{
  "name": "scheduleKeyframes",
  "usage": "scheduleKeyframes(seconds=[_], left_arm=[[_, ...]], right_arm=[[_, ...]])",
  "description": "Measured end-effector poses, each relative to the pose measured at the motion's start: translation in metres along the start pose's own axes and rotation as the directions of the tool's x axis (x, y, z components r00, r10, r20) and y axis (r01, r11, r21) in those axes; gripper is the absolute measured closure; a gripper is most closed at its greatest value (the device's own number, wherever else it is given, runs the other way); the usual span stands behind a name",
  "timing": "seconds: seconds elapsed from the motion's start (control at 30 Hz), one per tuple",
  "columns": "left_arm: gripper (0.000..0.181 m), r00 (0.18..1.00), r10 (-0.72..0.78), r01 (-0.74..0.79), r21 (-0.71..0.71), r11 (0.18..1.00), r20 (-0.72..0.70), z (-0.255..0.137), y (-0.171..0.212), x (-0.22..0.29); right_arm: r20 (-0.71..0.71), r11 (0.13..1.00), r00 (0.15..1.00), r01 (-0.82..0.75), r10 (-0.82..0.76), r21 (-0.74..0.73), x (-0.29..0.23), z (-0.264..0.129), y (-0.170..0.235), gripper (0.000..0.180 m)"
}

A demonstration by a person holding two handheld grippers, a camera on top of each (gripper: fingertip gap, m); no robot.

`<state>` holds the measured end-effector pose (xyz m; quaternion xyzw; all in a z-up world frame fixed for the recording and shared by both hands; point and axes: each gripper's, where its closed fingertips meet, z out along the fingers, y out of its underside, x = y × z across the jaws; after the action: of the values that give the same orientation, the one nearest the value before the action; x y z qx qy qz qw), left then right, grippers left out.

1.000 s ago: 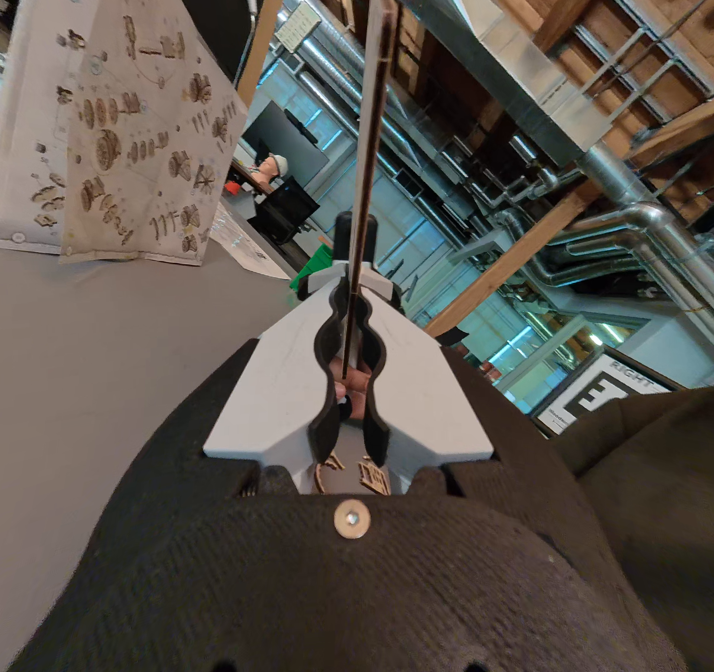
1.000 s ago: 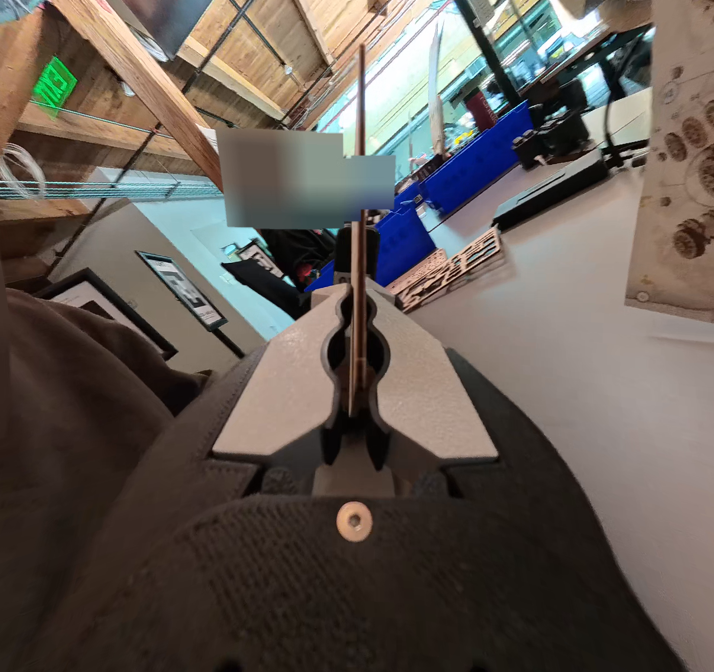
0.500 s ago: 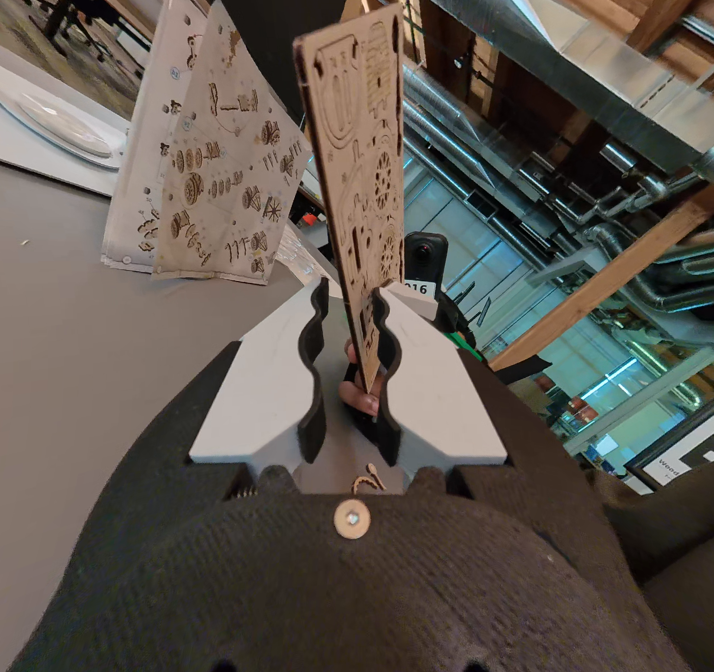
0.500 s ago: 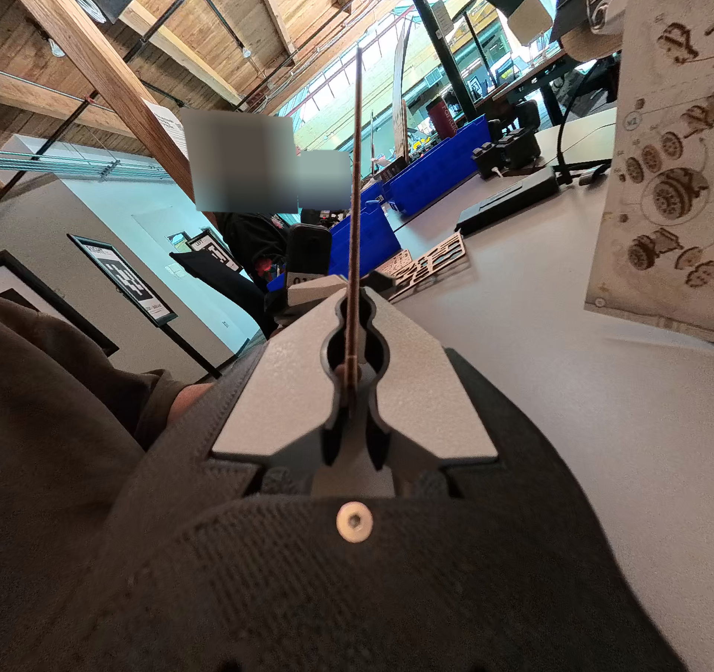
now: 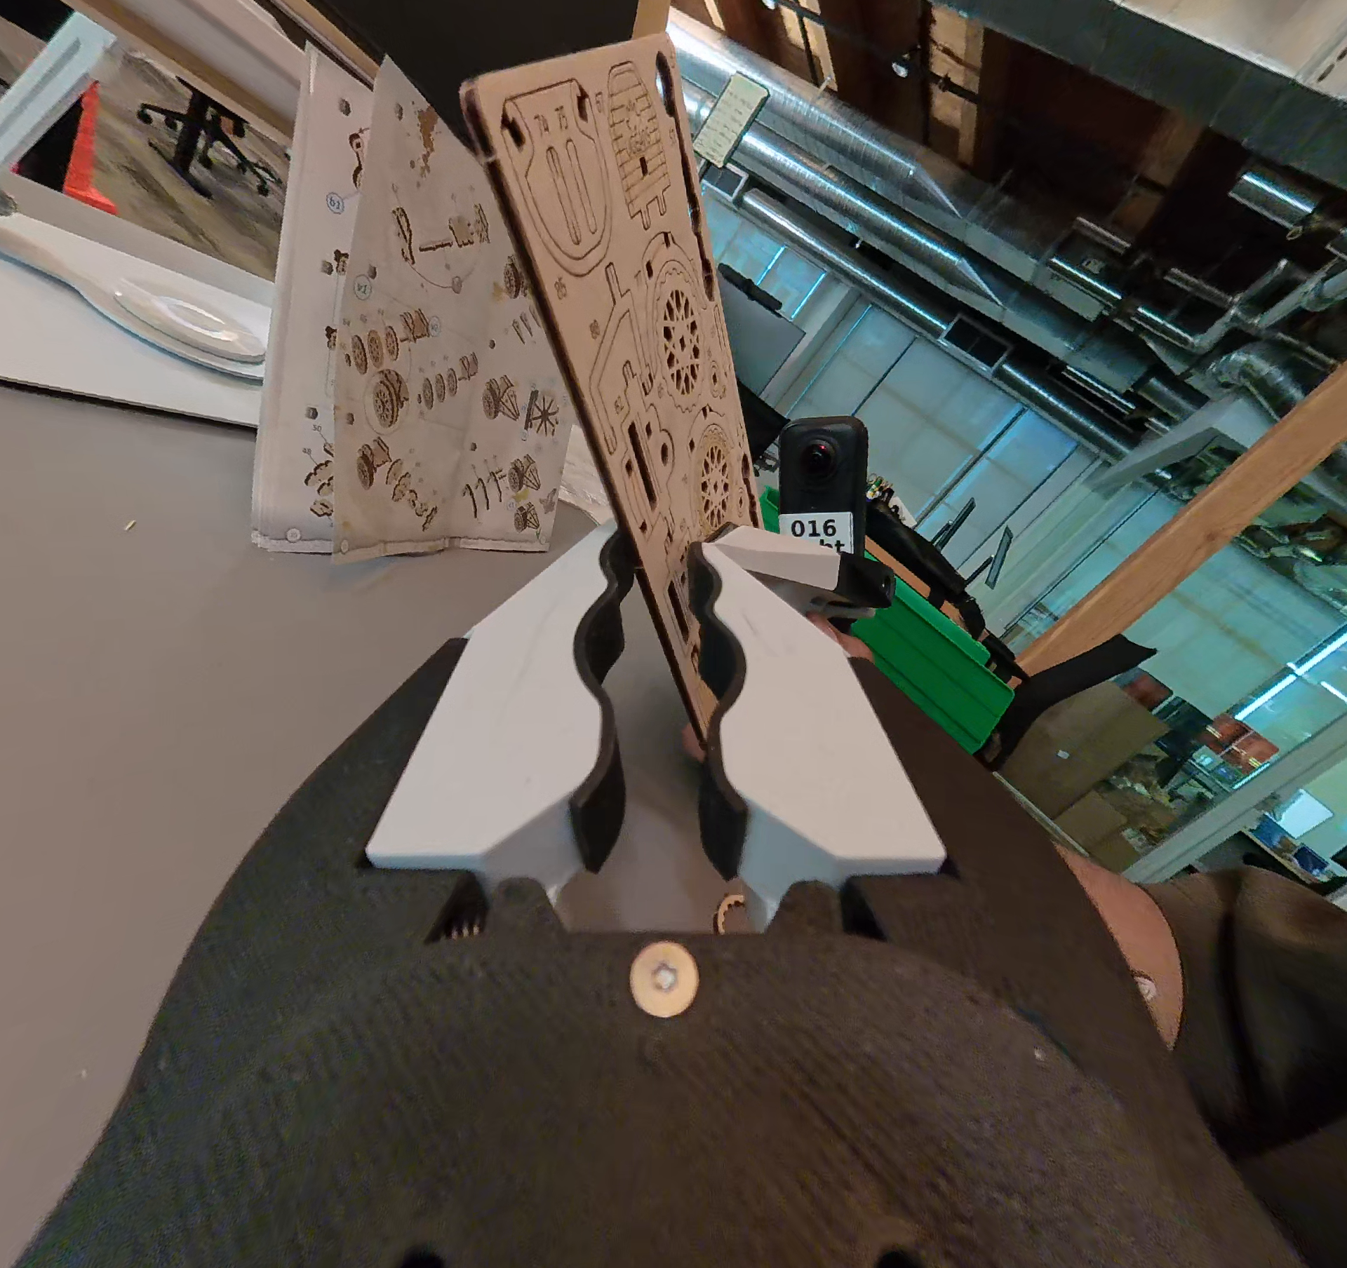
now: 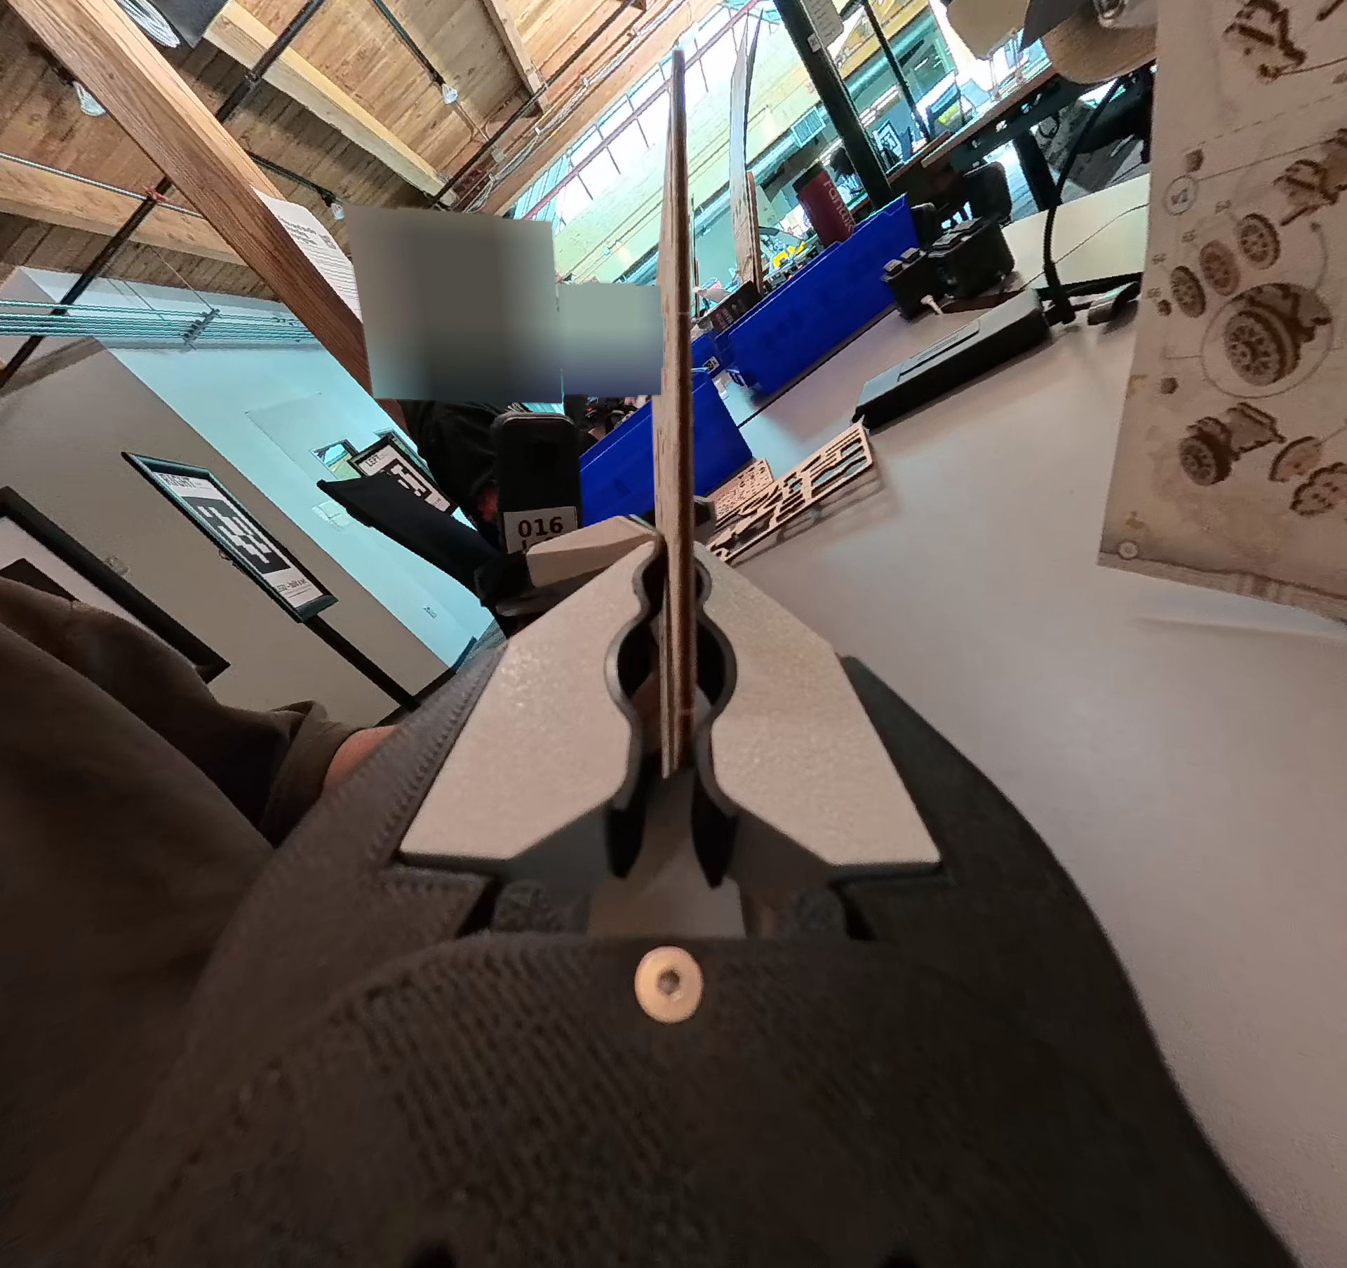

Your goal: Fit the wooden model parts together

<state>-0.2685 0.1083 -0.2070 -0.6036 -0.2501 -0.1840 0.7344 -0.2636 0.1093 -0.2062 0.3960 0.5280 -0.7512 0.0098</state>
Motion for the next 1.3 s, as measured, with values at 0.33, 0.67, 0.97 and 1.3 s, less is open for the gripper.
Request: scheduleKeyframes(seconds=[0.33, 0.67, 0.97, 1.3], left_arm=[[0.167, 0.999, 0.022, -0.022, 0.000, 1.000, 0.034, 0.001, 0.000, -0.002], [0.167, 0.999, -0.012, 0.013, -0.021, 1.000, 0.046, 0.002, 0.003, -0.004], [0.155, 0.988, -0.125, 0.119, -0.060, 0.991, -0.092, 0.000, 0.005, 0.003], [0.176, 0.985, -0.169, 0.165, -0.077, 0.983, -0.045, 0.002, 0.007, -0.006]], right_arm=[[-0.017, 1.000, 1.000, -0.005, 0.005, 0.007, 0.003, 0.001, 0.000, 0.177], [-0.041, 1.000, 0.999, -0.009, 0.009, 0.001, 0.006, 0.000, 0.000, 0.177], [-0.039, 0.999, 0.999, 0.024, -0.022, 0.043, 0.003, -0.002, -0.006, 0.178], [-0.049, 0.996, 0.999, 0.009, -0.005, 0.084, 0.007, -0.007, -0.012, 0.178]])
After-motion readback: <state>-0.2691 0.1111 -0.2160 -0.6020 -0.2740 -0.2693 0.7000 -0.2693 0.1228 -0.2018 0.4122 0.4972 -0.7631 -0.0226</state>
